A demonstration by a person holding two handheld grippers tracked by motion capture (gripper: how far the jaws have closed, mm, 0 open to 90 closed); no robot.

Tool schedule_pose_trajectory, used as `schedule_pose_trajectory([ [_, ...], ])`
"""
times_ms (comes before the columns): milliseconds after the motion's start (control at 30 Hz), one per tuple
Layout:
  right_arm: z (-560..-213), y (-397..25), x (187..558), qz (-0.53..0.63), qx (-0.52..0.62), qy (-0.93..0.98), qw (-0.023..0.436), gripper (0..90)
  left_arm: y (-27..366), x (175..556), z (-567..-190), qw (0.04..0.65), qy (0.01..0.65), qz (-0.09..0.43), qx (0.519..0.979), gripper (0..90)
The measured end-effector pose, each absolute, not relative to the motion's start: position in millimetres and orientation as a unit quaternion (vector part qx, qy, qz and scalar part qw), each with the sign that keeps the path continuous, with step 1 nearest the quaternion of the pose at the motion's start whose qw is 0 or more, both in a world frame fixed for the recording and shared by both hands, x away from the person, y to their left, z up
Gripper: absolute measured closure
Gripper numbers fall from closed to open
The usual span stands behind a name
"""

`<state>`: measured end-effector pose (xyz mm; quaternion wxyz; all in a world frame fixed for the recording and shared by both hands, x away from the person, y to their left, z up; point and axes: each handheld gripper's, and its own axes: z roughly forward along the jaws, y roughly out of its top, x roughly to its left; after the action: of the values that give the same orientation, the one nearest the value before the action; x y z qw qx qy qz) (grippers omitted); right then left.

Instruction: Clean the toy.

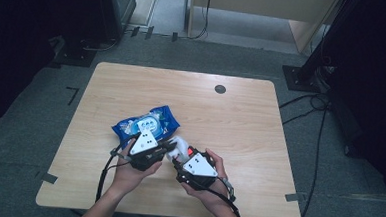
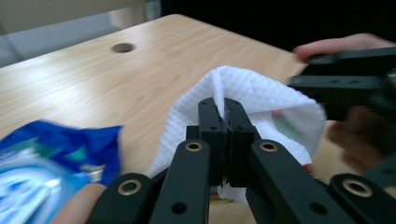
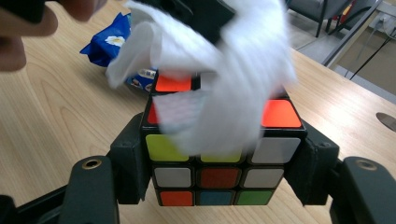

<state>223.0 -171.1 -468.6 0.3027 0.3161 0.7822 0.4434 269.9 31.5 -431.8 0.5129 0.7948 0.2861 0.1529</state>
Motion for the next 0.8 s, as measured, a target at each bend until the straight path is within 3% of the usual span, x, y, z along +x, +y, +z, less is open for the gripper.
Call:
schedule_pose_trajectory([
  [267, -464, -181, 226, 0.452, 0.329, 0.770, 0.308, 34.5, 43, 284, -448, 0.468, 0.337, 0.196, 0.793, 88.9],
  [667, -448, -205, 228, 0.467, 0.357, 0.743, 0.320, 34.5, 31, 280, -459, 0.459, 0.319, 0.197, 0.805, 83.7],
  [733, -447, -207, 228, 0.466, 0.358, 0.743, 0.321, 34.5, 32, 280, -458, 0.469, 0.326, 0.191, 0.798, 76.3],
  [800, -447, -208, 228, 0.464, 0.360, 0.742, 0.322, 34.5, 32, 277, -453, 0.486, 0.330, 0.182, 0.788, 61.1],
])
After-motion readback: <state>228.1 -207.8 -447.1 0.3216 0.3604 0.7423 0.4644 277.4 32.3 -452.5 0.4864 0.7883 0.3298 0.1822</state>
